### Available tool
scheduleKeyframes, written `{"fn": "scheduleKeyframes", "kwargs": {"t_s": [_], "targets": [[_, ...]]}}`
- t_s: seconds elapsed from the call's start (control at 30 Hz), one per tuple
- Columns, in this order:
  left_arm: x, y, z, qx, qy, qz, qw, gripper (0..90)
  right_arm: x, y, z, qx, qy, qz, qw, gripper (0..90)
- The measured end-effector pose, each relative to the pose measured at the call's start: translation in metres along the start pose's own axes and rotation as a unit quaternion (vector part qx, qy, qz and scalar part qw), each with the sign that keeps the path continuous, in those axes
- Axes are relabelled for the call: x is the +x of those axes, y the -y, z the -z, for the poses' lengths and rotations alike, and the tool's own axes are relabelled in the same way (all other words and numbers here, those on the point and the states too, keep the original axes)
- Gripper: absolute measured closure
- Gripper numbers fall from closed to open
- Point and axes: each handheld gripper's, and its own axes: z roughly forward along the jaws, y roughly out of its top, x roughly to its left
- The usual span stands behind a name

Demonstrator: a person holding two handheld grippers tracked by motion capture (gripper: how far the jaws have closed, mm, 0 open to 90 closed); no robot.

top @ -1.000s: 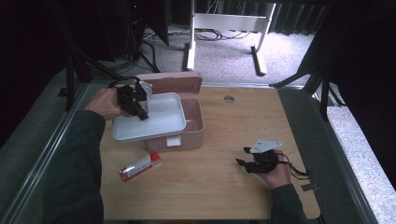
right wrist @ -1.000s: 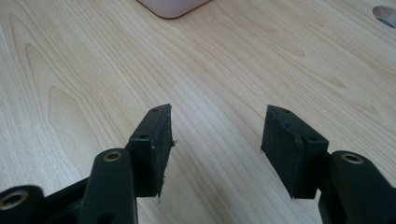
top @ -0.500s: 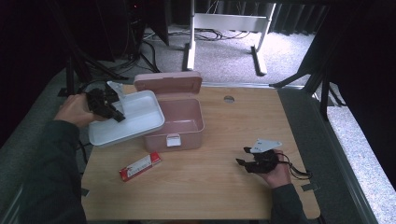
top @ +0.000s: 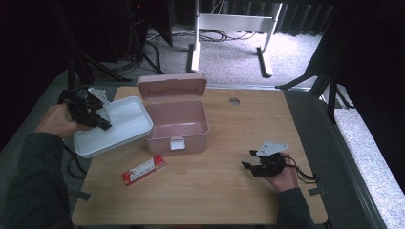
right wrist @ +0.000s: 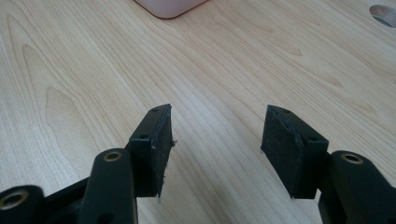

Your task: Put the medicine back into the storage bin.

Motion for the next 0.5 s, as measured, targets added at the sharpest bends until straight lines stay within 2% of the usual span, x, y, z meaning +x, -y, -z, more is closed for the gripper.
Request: {"fn": "scheduleKeyframes", "kwargs": {"t_s": [0.13,0.2,0.3,0.37,0.5], "targets": [[0.005,0.01,-0.002,-0.004,-0.01,0.014,0.9998,89.5,0.0,0.0,0.0,0.001,-0.001,0.001,1.0,42.3],[0.009,0.015,-0.003,-0.01,-0.018,0.028,0.9994,89.5,0.0,0.0,0.0,0.001,-0.001,0.001,1.0,42.3],[0.016,0.024,-0.005,-0.011,-0.018,0.051,0.9985,89.5,0.0,0.0,0.0,0.001,0.001,0.001,1.0,42.2],[0.021,0.03,-0.007,-0.004,-0.021,0.073,0.9971,89.5,0.0,0.0,0.0,0.0,0.0,0.0,1.0,42.3],[0.028,0.039,-0.012,0.001,-0.044,0.108,0.9932,89.5,0.0,0.0,0.0,0.001,0.0,0.001,1.0,42.3]]}}
